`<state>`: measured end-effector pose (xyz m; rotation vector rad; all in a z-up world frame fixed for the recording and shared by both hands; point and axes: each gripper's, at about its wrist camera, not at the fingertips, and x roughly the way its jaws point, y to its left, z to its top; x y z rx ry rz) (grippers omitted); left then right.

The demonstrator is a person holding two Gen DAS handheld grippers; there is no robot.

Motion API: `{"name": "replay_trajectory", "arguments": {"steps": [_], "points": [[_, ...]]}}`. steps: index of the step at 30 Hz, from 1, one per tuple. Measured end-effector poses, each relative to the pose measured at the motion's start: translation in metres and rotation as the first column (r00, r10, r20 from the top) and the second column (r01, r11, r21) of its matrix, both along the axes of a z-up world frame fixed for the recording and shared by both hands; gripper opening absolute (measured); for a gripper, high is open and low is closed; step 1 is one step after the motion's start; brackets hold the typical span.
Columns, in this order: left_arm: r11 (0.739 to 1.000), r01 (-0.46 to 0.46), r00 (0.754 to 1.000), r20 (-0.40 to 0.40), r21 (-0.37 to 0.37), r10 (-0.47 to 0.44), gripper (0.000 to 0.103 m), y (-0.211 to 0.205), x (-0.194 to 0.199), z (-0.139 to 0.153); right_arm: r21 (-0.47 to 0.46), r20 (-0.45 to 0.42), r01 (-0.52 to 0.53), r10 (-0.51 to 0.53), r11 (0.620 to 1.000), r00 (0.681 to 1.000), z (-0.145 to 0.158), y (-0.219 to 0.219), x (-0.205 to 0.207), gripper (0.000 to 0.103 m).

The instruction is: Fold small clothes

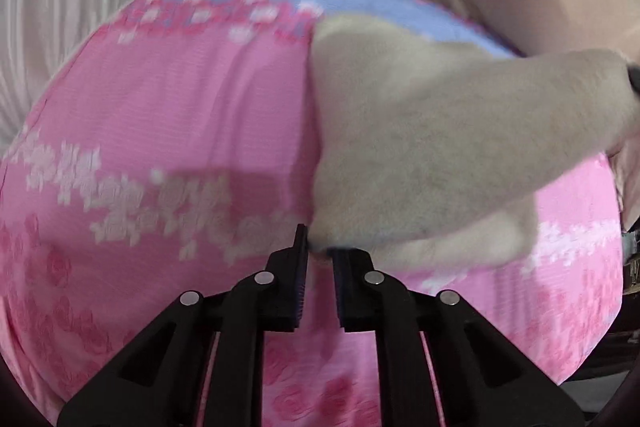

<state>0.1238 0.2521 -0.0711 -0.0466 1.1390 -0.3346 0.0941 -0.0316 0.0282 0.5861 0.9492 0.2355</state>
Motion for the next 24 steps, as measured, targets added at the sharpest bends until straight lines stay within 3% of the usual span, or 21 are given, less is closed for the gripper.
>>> {"name": "replay_trajectory", "arguments": {"steps": [3,4,5,6,7,9,10,11,12,13,14,16,18,19,20,21,22,23,24], "points": [[0.998,-0.049,0.996,-0.068,0.043,0.052,0.01,0.005,-0.002,-0.028,-0.066,-0.237,0.042,-0.056,0.997,0.97,-0.095,-0.013,-0.014,0.011],[0.997,-0.061,0.997,-0.051,0.038,0.063,0.009,0.007,-0.004,-0.029,-0.039,-0.253,0.062,-0.07,0.997,0.965,-0.115,-0.018,-0.024,0.011],[0.998,-0.058,0.996,-0.061,0.038,0.061,0.01,0.008,-0.004,-0.028,0.014,-0.231,0.096,-0.09,0.995,0.969,-0.116,-0.024,-0.033,0.011],[0.998,-0.059,0.995,-0.078,0.021,0.06,0.01,0.011,-0.004,-0.026,0.059,-0.22,0.121,-0.105,0.991,0.97,-0.11,-0.029,-0.04,0.018],[0.997,-0.068,0.993,-0.097,-0.034,0.064,0.01,0.018,-0.005,-0.019,0.06,-0.206,0.127,-0.112,0.99,0.972,-0.102,-0.031,-0.042,0.023],[0.982,-0.08,0.993,-0.095,-0.169,0.065,0.012,0.034,-0.006,0.003,0.005,-0.156,0.131,-0.128,0.991,0.979,-0.083,-0.037,-0.045,0.054],[0.975,-0.081,0.994,-0.087,-0.209,0.064,0.019,0.038,-0.005,0.012,-0.016,-0.126,0.143,-0.144,0.99,0.982,-0.076,-0.042,-0.045,0.062],[0.966,-0.087,0.995,-0.077,-0.245,0.07,0.044,0.041,-0.001,0.022,-0.02,-0.11,0.156,-0.157,0.988,0.981,-0.074,-0.048,-0.042,0.074],[0.961,-0.099,0.994,-0.073,-0.259,0.083,0.061,0.042,0.003,0.028,-0.008,-0.112,0.164,-0.164,0.986,0.98,-0.078,-0.054,-0.038,0.079],[0.953,-0.129,0.991,-0.064,-0.274,0.116,0.086,0.041,0.015,0.035,0.027,-0.135,0.167,-0.161,0.986,0.978,-0.089,-0.061,-0.027,0.079],[0.948,-0.142,0.99,-0.061,-0.284,0.13,0.09,0.039,0.024,0.036,0.056,-0.158,0.173,-0.163,0.983,0.974,-0.099,-0.068,-0.016,0.079],[0.94,-0.141,0.989,-0.09,-0.31,0.119,0.091,0.027,0.052,0.024,0.14,-0.213,0.189,-0.157,0.972,0.964,-0.124,-0.074,0.007,0.083],[0.944,-0.18,0.975,-0.178,-0.278,0.133,0.091,0.02,0.075,-0.003,0.233,-0.239,0.214,-0.157,0.949,0.958,-0.142,-0.07,0.02,0.087],[0.93,-0.188,0.962,-0.249,-0.317,0.11,0.09,0.015,0.086,-0.021,0.243,-0.21,0.199,-0.148,0.95,0.966,-0.138,-0.065,0.022,0.078],[0.913,-0.196,0.954,-0.285,-0.359,0.093,0.076,0.013,0.088,-0.03,0.254,-0.223,0.168,-0.112,0.953,0.968,-0.138,-0.058,0.029,0.044],[0.888,-0.209,0.946,-0.315,-0.409,0.077,0.063,0.011,0.091,-0.034,0.219,-0.221,0.174,-0.125,0.96,0.967,-0.128,-0.057,0.031,0.04],[0.856,-0.204,0.944,-0.329,-0.475,0.043,0.044,0.008,0.092,-0.03,0.204,-0.192,0.158,-0.119,0.966,0.974,-0.114,-0.056,0.033,0.034],[0.861,-0.193,0.951,-0.306,-0.47,0.046,0.036,0.005,0.093,-0.017,0.192,-0.154,0.144,-0.115,0.971,0.981,-0.098,-0.057,0.029,0.027],[0.866,-0.172,0.958,-0.284,-0.47,0.036,0.035,0.003,0.092,-0.008,0.186,-0.12,0.137,-0.116,0.973,0.986,-0.079,-0.059,0.026,0.025]]}}
